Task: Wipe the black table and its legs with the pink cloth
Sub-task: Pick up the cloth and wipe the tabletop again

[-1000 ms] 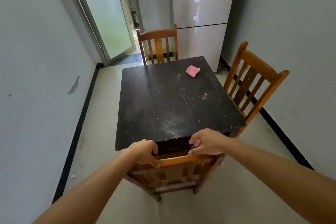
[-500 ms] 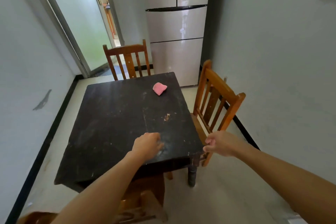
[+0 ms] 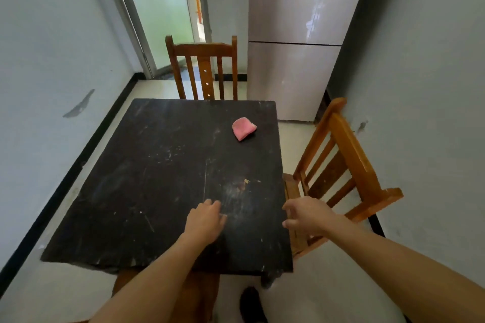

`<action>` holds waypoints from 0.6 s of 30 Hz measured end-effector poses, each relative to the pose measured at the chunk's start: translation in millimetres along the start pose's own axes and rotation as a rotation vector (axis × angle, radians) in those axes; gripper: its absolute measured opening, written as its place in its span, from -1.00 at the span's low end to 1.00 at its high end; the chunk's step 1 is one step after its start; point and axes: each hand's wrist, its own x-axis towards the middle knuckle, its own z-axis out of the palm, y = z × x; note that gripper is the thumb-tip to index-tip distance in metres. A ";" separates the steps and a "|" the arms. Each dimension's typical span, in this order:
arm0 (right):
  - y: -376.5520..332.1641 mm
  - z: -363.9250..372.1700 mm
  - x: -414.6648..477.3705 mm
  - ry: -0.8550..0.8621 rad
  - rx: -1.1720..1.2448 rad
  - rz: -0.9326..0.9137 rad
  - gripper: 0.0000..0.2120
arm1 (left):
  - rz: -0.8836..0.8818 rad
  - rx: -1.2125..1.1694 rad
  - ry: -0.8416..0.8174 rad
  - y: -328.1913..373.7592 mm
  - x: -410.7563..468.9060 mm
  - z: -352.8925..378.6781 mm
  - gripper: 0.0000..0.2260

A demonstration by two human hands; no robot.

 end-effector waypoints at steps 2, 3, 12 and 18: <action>5.7 -11.7 32.7 -0.012 -0.055 -0.007 -0.56 | -0.046 0.020 -0.021 0.6 33.0 5.2 -0.66; 7.3 -19.4 46.9 -0.026 -0.089 -0.015 -0.55 | -0.069 0.021 -0.028 2.1 47.3 7.5 -0.65; 16.3 -87.4 197.1 0.054 -0.478 -0.361 -0.50 | -0.240 0.036 -0.010 0.5 144.8 41.5 -0.48; -8.3 -113.0 341.4 0.184 -0.683 -0.580 -0.35 | -0.402 -0.031 0.082 10.4 164.5 95.2 -0.41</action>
